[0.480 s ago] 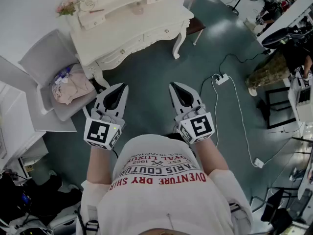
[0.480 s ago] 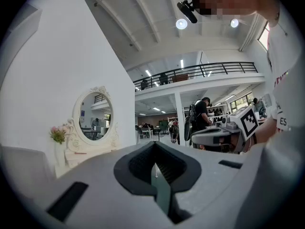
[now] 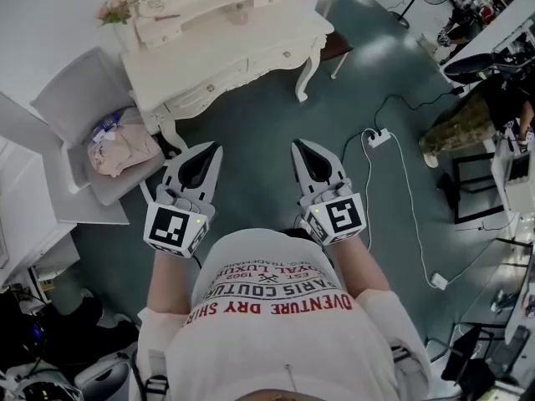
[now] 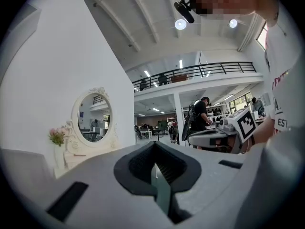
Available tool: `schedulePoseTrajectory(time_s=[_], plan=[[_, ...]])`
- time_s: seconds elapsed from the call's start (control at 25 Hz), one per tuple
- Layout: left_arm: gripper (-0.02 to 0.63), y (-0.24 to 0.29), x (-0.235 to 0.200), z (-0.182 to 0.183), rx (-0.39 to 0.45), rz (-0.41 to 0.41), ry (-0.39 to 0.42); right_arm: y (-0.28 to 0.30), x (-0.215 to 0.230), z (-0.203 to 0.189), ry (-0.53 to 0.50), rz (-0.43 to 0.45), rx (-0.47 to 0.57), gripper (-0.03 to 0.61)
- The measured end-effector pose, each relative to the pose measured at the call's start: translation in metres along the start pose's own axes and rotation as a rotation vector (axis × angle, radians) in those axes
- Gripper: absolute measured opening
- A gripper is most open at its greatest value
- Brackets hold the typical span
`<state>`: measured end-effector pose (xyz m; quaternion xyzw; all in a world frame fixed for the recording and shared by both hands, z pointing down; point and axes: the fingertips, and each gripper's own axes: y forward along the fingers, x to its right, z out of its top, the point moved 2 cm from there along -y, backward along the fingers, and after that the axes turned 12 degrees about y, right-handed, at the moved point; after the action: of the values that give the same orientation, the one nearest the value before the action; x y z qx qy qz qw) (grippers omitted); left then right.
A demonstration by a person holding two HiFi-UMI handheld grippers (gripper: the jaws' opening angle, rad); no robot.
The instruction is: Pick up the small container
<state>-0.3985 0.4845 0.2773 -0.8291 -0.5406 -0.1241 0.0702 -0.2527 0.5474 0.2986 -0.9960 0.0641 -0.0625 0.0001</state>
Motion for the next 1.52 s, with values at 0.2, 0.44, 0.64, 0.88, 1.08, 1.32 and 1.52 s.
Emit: schedulePoseTrajectory(time_s=[0.2,0.44,0.64,0.88,1.08,1.32,1.52], plan=[[0.006,0.004,0.0,0.001,-0.001,-0.006,0.026,0.007,0.009,-0.009,0.009,-0.029,-0.009,-0.002],[0.006,0.025,-0.008,-0.018,-0.036,0.037,-0.017,0.028,0.035,-0.022,0.023,-0.004,-0.041,-0.002],[0.006,0.065,-0.028,-0.041,-0.074,0.079,-0.022,0.068,0.073,-0.034,0.031,0.03,-0.06,-0.002],[0.006,0.148,-0.06,-0.047,-0.11,0.158,-0.019,0.141,0.146,-0.02,0.032,0.135,-0.068,-0.002],[0.006,0.24,-0.081,-0.054,-0.149,0.205,-0.017,0.204,0.218,-0.013,0.01,0.234,-0.11,-0.002],[0.006,0.338,-0.11,-0.063,-0.149,0.316,-0.055,0.261,0.297,0.001,-0.016,0.334,-0.126,-0.002],[0.006,0.389,-0.131,-0.075,-0.171,0.378,-0.099,0.301,0.348,0.001,0.001,0.366,-0.147,-0.002]])
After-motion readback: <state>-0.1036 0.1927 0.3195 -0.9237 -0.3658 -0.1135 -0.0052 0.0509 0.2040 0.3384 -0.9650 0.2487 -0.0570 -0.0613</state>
